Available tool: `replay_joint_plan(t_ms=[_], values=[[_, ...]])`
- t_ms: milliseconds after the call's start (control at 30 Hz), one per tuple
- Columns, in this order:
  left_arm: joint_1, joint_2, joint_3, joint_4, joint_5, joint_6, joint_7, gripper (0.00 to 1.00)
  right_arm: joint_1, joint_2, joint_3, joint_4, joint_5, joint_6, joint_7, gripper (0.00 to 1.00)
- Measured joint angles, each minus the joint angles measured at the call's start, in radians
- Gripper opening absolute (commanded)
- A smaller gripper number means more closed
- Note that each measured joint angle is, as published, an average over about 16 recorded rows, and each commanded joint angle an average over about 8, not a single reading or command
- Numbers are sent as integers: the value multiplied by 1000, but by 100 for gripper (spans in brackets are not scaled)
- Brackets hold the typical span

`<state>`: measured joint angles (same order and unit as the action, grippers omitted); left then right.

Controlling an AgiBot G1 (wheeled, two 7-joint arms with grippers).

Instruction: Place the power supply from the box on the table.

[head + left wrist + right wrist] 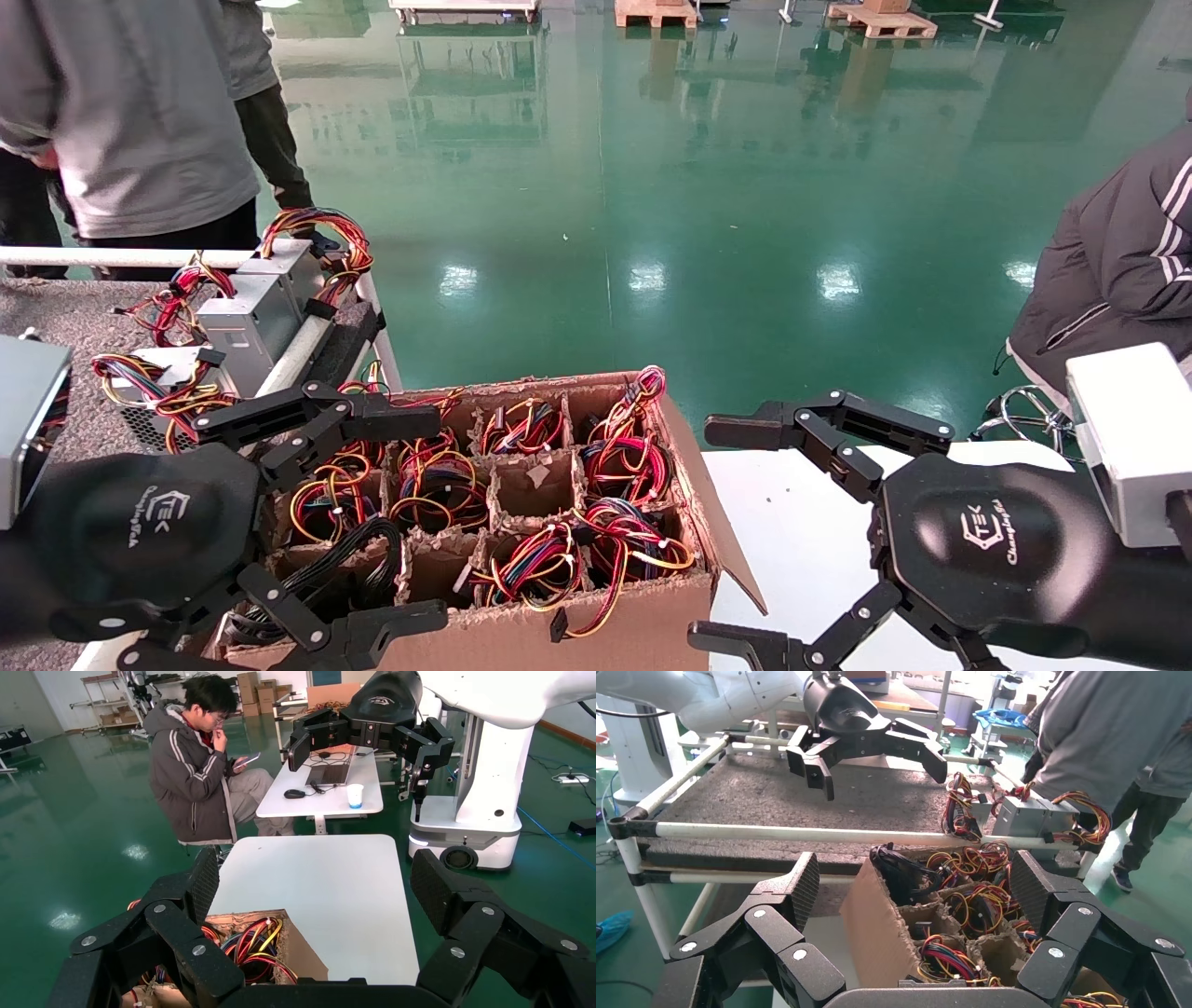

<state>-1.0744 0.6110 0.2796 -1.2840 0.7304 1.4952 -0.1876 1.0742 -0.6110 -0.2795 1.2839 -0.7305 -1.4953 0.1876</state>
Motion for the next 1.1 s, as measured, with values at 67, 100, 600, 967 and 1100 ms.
replay_joint_plan(t_ms=[67,100,600,967,1100], values=[[0,0,0,0,0,0,0,100,0,0,0,0,0,0,0,100],[0,0,0,0,0,0,0,100,0,0,0,0,0,0,0,100],[-10,0,2,0,6,0,6,100,0,0,0,0,0,0,0,100],[-88,-6,44,-2,73,21,57,100,0,0,0,0,0,0,0,100],[-146,-5,79,5,121,35,85,100,0,0,0,0,0,0,0,100]])
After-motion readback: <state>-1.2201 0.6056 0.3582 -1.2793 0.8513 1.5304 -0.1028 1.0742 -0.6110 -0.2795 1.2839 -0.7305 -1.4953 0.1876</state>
